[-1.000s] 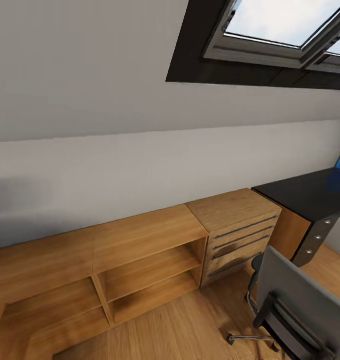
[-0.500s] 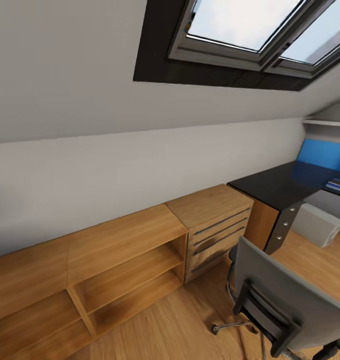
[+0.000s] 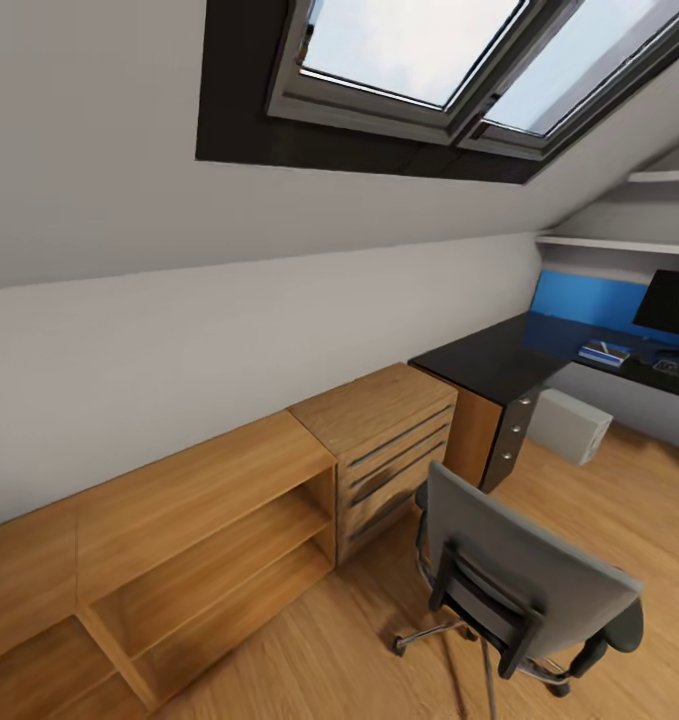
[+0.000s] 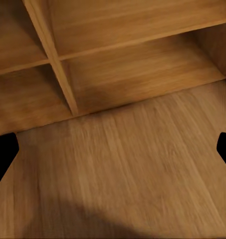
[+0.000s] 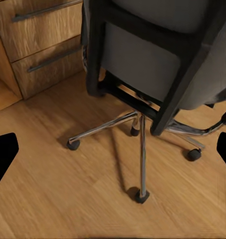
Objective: In the bedroom, organize the workspace by keeping the computer under the desk, ensuring the monitor is on the desk, placing the keyboard on the desk next to the monitor, placing the mouse on the desk next to the keyboard, moving the folder from the swivel chair onto the desk next to the mouse, stacking the notebook on top of the folder with the pen on top of the notebook, and positioning the swivel chair next to the desk.
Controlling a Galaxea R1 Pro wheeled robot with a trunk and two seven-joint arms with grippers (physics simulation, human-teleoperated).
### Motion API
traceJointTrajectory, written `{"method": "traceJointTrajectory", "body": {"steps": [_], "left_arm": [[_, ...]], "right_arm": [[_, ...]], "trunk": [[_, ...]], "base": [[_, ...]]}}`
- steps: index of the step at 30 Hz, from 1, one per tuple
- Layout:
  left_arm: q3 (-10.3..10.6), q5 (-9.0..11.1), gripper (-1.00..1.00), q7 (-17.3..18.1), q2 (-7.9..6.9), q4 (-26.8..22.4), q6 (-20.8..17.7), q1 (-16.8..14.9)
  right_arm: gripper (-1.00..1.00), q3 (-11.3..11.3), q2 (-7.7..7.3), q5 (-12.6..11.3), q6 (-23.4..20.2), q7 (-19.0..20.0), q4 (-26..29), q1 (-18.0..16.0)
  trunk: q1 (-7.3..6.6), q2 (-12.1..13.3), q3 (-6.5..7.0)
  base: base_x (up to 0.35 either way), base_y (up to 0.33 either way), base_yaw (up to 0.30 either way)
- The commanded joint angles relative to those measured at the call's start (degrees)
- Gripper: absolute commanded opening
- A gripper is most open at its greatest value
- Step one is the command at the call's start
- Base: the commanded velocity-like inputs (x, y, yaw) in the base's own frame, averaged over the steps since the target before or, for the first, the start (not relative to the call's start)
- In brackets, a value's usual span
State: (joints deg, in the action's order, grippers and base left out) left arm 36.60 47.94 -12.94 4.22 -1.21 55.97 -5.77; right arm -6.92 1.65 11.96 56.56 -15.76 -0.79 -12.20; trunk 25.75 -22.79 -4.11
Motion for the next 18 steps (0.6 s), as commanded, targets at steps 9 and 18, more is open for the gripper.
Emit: {"method": "traceJointTrajectory", "body": {"steps": [9,18], "left_arm": [[0.5,0.0,1.0,-0.6,0.0,0.0,0.1,0.0],[0.5,0.0,1.0,-0.6,0.0,0.0,0.1,0.0]], "right_arm": [[1.0,-0.5,0.01,0.6,0.2,-0.2,-0.1,-0.1],[1.0,-0.5,0.02,0.6,0.2,-0.2,-0.1,-0.1]], "trunk": [[0.04,-0.1,-0.13],[0.04,-0.1,-0.13]], "base": [[0.0,0.0,-0.297],[0.001,0.0,-0.297]]}}
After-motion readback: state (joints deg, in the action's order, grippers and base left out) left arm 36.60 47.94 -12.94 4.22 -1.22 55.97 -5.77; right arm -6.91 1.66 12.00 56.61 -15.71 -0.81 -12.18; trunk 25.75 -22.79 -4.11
